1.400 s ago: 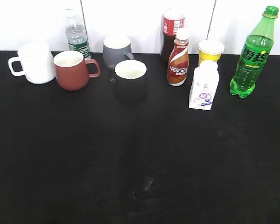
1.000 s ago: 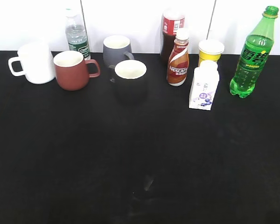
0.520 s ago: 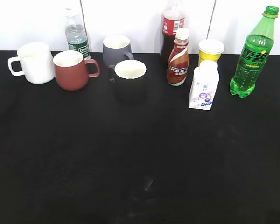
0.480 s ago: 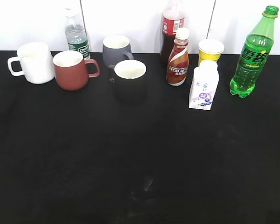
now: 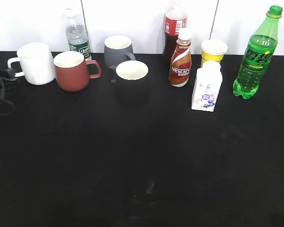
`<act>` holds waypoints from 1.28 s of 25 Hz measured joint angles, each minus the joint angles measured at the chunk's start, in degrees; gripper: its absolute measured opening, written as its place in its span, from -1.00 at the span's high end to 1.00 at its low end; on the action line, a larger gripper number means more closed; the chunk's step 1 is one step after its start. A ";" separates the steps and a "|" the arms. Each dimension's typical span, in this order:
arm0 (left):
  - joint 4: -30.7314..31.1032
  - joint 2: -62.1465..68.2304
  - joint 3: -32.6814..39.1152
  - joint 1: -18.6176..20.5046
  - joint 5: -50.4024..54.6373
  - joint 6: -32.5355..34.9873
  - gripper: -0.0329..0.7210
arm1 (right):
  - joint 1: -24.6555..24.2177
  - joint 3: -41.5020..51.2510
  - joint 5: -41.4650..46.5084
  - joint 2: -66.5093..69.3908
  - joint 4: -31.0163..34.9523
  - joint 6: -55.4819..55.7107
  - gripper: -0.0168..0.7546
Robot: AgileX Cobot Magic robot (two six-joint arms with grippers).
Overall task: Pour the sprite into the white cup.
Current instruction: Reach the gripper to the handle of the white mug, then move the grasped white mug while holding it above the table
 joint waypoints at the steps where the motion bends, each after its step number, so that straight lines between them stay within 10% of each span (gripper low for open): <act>1: -0.12 1.39 -2.14 0.00 0.88 0.00 -0.45 | 0.00 0.00 0.00 0.00 0.00 0.00 -0.48; 6: -0.69 7.40 -13.50 0.00 6.53 0.00 -0.37 | 0.00 0.00 0.00 0.00 0.00 0.00 -0.48; 14: 4.32 10.46 -21.76 0.00 11.69 -4.54 0.72 | 0.00 0.00 0.00 0.00 0.00 0.00 -0.48; 17: 6.64 10.35 -21.60 0.11 11.45 -4.93 0.73 | 0.00 0.00 0.00 0.00 0.00 0.05 -0.48; 26: 4.68 -22.75 4.29 -0.90 9.38 -4.72 0.74 | 0.00 -0.22 -0.69 0.40 -0.20 0.05 -0.48; 32: 8.41 -33.38 18.83 -16.09 7.97 -4.72 0.74 | 0.00 7.11 -50.70 29.35 -2.26 0.05 -0.48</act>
